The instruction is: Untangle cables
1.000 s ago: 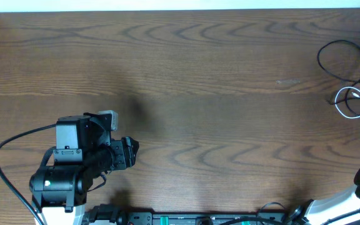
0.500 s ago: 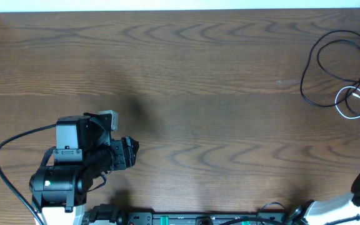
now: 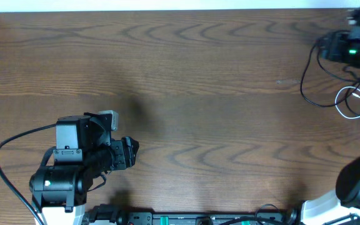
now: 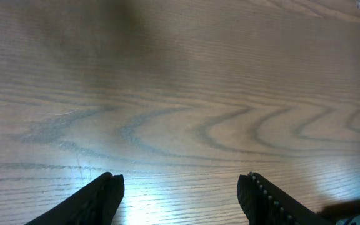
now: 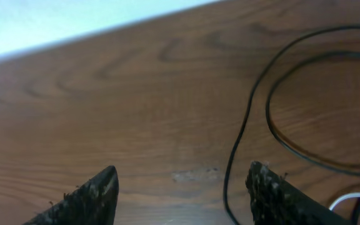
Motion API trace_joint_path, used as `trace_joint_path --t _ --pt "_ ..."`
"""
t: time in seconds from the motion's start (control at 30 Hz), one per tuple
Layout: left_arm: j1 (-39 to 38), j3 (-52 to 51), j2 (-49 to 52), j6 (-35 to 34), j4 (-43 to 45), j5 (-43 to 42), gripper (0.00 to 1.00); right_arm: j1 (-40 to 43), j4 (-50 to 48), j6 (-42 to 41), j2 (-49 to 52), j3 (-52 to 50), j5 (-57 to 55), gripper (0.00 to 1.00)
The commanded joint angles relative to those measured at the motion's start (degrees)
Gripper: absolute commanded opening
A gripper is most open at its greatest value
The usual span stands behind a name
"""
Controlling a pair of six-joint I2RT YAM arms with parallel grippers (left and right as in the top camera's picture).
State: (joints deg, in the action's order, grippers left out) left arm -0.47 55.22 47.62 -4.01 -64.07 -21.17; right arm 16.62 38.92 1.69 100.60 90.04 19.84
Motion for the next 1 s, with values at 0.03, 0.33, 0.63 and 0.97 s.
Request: trace_joint_path --t 0.03,0.33,0.63,0.97 --pt "0.2 0.3 -0.2 1.0 0.0 -0.9 0.64 -3.7 -0.5 3.1 4.0 0.1 -17.6 0.65" --pt "0.2 0.3 -0.1 1.0 0.0 -0.9 0.64 -5.0 1.2 -3.0 13.4 0.1 -19.2 0.01" --pt "0.2 0.3 -0.1 1.0 0.0 -0.9 0.64 -6.9 1.8 -3.0 17.9 0.1 -17.3 0.01" --pt "0.2 0.3 -0.2 1.0 0.0 -0.9 0.64 -8.4 0.7 -2.9 20.2 -0.6 -17.4 0.01"
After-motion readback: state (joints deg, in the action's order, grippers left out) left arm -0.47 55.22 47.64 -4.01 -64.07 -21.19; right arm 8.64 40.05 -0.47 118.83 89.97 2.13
